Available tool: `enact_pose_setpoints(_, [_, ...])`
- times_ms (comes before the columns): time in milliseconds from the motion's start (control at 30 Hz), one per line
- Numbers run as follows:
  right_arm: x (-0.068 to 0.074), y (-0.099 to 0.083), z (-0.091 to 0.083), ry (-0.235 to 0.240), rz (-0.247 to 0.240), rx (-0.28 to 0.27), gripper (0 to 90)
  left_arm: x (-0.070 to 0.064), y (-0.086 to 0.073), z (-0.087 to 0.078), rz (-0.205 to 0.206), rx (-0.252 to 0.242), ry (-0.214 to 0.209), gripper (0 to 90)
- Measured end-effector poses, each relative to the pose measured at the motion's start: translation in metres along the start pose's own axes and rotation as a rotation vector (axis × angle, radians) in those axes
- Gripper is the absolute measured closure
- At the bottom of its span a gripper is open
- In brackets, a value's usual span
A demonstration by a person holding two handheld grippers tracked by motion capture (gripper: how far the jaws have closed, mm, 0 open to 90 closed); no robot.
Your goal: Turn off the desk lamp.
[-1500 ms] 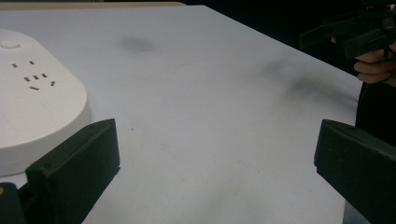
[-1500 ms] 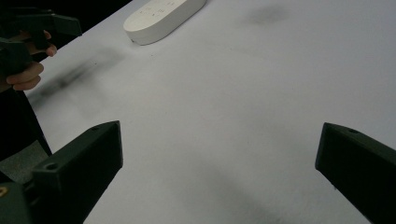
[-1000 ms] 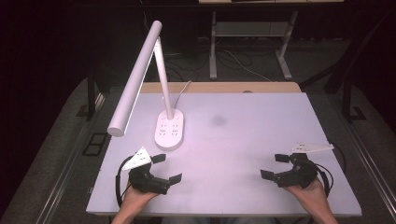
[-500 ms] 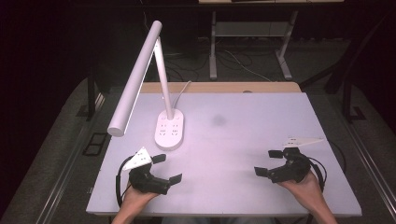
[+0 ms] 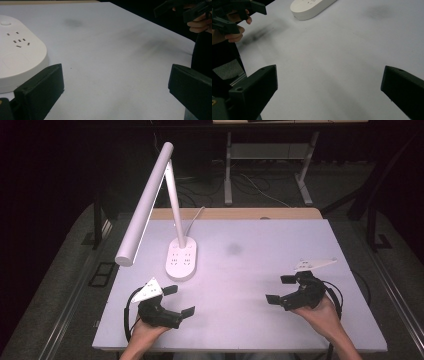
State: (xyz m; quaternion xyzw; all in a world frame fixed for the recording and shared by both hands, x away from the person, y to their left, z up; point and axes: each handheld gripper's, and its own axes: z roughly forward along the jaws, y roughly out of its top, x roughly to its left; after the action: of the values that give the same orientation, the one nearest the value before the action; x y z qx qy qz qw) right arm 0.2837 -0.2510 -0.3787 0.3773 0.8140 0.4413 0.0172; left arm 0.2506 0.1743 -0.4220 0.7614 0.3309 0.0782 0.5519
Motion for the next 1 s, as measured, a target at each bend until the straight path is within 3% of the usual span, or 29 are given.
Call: enact_pose_setpoints(1000, [0.017, 0.061, 0.041, 0.046, -0.117, 0.063, 0.7, 0.0, 0.0, 0.0, -0.007, -0.002, -0.008, 0.0])
